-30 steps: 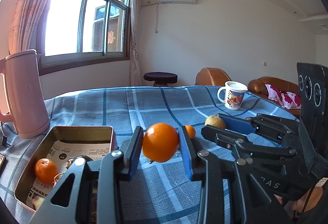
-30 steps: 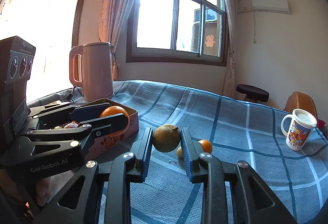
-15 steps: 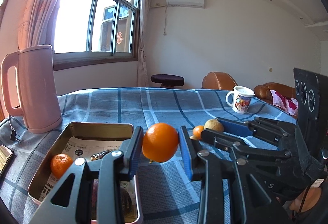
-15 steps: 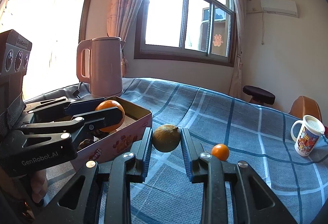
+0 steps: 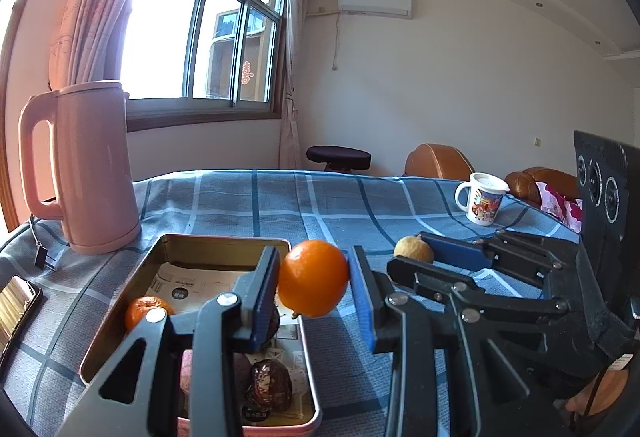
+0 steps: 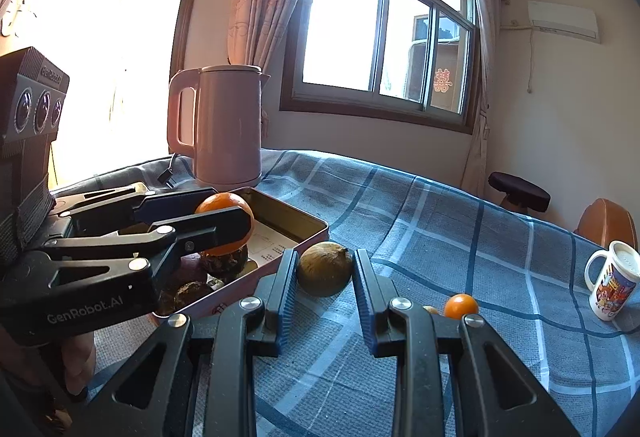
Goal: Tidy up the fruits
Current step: 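Carry the orange with the left gripper and brown fruit with the right over the tin box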
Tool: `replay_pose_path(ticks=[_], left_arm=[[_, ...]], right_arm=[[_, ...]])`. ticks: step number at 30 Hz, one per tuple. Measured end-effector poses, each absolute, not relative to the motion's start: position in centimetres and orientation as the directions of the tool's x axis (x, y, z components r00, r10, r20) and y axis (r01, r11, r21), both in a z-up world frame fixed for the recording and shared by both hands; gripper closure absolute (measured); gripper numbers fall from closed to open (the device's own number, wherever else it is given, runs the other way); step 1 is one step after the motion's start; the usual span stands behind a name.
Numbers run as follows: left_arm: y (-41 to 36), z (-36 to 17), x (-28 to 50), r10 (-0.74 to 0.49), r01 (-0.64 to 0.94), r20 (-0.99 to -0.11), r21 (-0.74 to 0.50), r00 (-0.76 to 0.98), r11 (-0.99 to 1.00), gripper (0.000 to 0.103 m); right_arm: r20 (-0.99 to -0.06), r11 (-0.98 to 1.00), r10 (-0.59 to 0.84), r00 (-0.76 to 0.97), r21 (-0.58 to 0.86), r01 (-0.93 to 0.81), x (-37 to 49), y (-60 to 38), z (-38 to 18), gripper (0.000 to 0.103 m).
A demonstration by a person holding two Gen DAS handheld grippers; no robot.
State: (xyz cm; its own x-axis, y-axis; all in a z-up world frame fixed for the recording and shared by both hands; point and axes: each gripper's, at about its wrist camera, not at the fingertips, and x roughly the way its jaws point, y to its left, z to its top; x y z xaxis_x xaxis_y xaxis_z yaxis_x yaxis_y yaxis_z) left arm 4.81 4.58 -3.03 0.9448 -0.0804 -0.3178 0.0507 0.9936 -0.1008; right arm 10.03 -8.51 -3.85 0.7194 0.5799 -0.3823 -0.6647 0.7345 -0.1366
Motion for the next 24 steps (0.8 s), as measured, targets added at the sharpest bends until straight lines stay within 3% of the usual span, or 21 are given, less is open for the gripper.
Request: replay_pose_path(ticks=[24], left_arm=[[10.7,-3.2,4.2,0.016,-0.066,-0.349,-0.132,0.937,0.989,0.066]], right_arm=[[-0.408,0.668,0.628,0.663,-0.154,-0.728,9.8,-3.7,-3.5,0.073]])
